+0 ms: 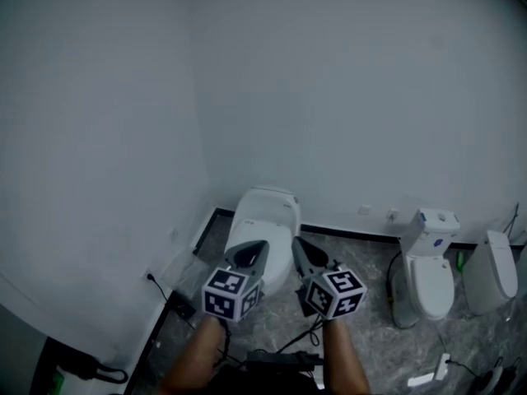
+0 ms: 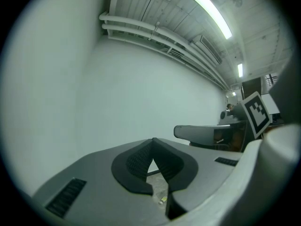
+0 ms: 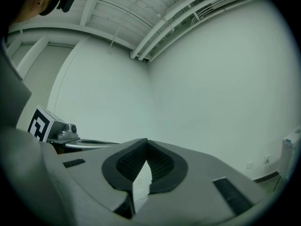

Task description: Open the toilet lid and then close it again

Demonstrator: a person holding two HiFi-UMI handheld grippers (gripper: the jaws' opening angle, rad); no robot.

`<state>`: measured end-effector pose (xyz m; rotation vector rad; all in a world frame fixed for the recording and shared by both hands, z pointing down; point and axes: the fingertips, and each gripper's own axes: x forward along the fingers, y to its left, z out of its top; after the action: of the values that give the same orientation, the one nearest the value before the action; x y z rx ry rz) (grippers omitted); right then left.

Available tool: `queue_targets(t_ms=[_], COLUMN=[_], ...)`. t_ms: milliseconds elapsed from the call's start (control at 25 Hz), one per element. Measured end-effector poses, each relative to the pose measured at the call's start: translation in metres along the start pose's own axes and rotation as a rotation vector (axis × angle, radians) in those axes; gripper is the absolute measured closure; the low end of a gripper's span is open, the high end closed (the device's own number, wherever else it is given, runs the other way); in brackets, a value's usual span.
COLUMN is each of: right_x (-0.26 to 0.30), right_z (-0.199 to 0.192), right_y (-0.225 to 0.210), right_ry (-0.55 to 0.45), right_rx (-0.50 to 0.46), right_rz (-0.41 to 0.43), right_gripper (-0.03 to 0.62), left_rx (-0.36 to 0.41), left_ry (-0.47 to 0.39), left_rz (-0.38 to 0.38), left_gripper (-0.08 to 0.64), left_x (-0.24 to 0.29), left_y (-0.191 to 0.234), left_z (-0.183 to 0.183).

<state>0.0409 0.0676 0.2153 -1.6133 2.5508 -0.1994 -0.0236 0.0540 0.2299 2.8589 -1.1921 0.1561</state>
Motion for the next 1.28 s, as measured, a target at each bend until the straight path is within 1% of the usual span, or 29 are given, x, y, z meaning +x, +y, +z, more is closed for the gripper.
queue_targets(t_ms=[240,440,560,1000,1280], right_x=[0.012,0.022,0.028,0.037,0.037], right_z=[-0.005,-0.005,-0.005,0.007,0.006], right_y=[0.023,0.029,0.034,0.045,0.051], right_ry=[0.027,0.034,0.025,0.017,0.009], right_rx=[-0.018,-0.053,-0.058,-0.054,-0.053], right_rz=[0.012,-0.015,-0.024,-0.009,-0.001], right_gripper=[0.583,0.584,0.584,0.583,0.583], left_rx=[0.014,0.021,0.018,0.010,0.003], left_ry=[-0.002,0.009,0.007,-0.001,-0.014], left_rz=[-0.047,-0.071,-0.082,-0.080,-0.079], left_gripper=[0.554,0.554,0.554,0.554,0.554], left_x=[0.000,-0.003,-0.005,-0.010,-0.016], left_y=[0.006,0.017,0.027,0.036,0.039], left_z=[0.009,0.006,0.002,0.010,0.012])
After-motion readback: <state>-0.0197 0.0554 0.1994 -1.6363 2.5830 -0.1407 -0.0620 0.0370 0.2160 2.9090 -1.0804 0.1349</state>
